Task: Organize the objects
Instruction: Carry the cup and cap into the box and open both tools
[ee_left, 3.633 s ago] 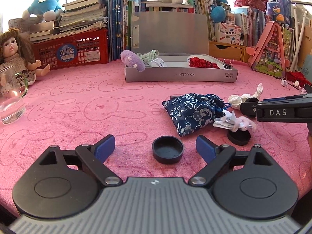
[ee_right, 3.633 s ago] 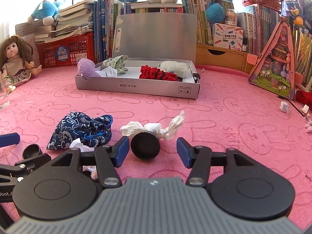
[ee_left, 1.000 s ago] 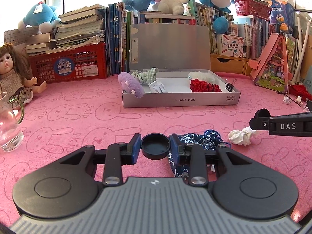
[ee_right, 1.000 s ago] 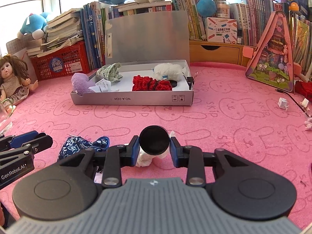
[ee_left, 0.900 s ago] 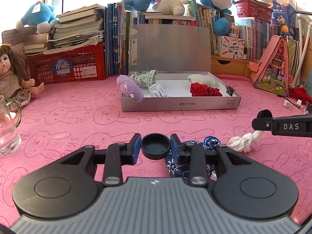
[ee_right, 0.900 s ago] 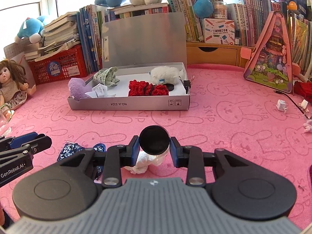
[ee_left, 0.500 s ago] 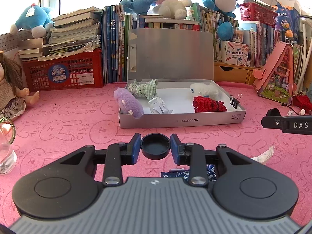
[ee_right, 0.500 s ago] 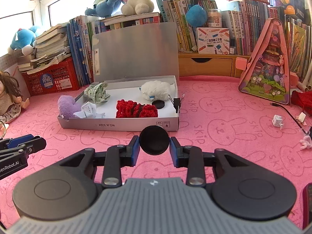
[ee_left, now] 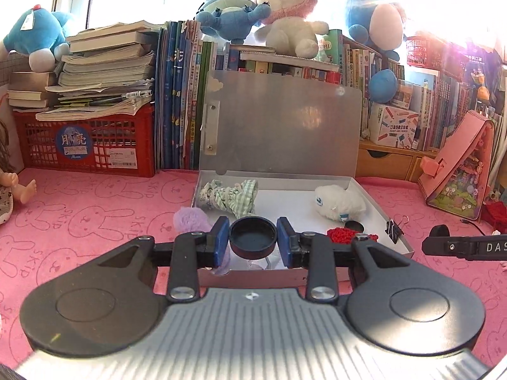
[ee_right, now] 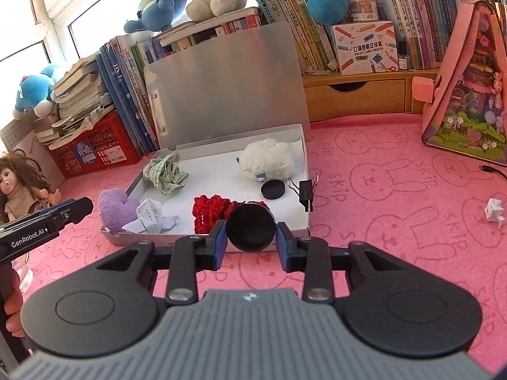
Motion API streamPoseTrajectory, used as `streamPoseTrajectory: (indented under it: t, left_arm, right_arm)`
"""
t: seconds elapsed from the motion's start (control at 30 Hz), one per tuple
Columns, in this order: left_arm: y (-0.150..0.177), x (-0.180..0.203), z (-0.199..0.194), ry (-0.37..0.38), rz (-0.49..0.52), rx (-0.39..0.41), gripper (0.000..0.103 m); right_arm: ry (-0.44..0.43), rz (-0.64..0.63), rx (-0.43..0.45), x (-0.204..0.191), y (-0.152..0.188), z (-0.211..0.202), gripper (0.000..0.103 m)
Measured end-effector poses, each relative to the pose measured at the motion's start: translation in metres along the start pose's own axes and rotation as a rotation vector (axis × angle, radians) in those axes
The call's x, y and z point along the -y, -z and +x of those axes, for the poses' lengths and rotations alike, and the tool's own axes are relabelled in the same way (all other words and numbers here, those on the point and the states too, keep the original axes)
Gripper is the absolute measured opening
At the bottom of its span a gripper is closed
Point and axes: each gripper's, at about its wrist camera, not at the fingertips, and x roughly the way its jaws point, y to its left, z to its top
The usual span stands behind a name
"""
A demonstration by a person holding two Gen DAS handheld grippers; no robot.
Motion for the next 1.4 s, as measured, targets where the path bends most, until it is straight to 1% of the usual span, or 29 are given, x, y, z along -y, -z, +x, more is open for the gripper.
streamPoseTrajectory:
  t: [0.17, 0.3, 0.43, 0.57, 0.77, 1.0, 1.03, 1.07, 1.1, 1.17, 1.2, 1.23, 1.4]
  left_arm:
    - [-0.021, -0.01, 0.043, 0.023, -0.028, -0.05, 0.038]
    - [-0.036, -0.015, 0.079, -0.01, -0.019, -0.086, 0.038]
    - [-0.043, -0.02, 0.104, -0.021, -0.01, -0.115, 0.038]
    - [-0.04, -0.022, 0.124, -0.036, 0.008, -0.144, 0.038]
    - [-0.033, -0.026, 0.147, -0.048, 0.012, -0.186, 0.038]
    - [-0.028, -0.024, 0.167, -0.079, 0.027, -0.217, 0.038]
    - [-0.027, -0.024, 0.168, -0.083, 0.027, -0.217, 0.038]
    - [-0.026, -0.024, 0.167, -0.087, 0.027, -0.212, 0.039]
    - [-0.026, -0.023, 0.166, -0.088, 0.028, -0.209, 0.042]
    - [-0.028, -0.022, 0.161, -0.087, 0.034, -0.191, 0.056]
    - [-0.03, -0.021, 0.158, -0.086, 0.035, -0.179, 0.069]
    - [-0.031, -0.02, 0.153, -0.085, 0.041, -0.164, 0.072]
    - [-0.04, -0.013, 0.128, -0.098, 0.072, -0.125, 0.079]
  right_arm:
    - [-0.012, -0.004, -0.049, -0.001, -0.025, 0.031, 0.038]
    - [-0.011, 0.005, -0.091, -0.005, -0.045, 0.059, 0.038]
    - [-0.003, 0.005, -0.126, -0.011, -0.053, 0.086, 0.038]
    - [0.017, -0.001, -0.156, -0.017, -0.054, 0.109, 0.038]
    - [0.027, 0.021, -0.191, -0.016, -0.054, 0.132, 0.038]
    - [0.029, 0.047, -0.199, -0.014, -0.054, 0.145, 0.04]
    - [0.03, 0.043, -0.193, -0.014, -0.054, 0.144, 0.043]
    - [0.033, 0.043, -0.19, -0.015, -0.054, 0.143, 0.052]
    - [0.03, 0.045, -0.182, -0.015, -0.055, 0.141, 0.057]
    - [0.021, 0.048, -0.162, -0.015, -0.056, 0.135, 0.059]
    - [0.021, 0.05, -0.156, -0.014, -0.056, 0.133, 0.06]
    - [0.022, 0.054, -0.146, -0.014, -0.058, 0.129, 0.061]
    - [0.028, 0.046, -0.099, -0.014, -0.059, 0.106, 0.062]
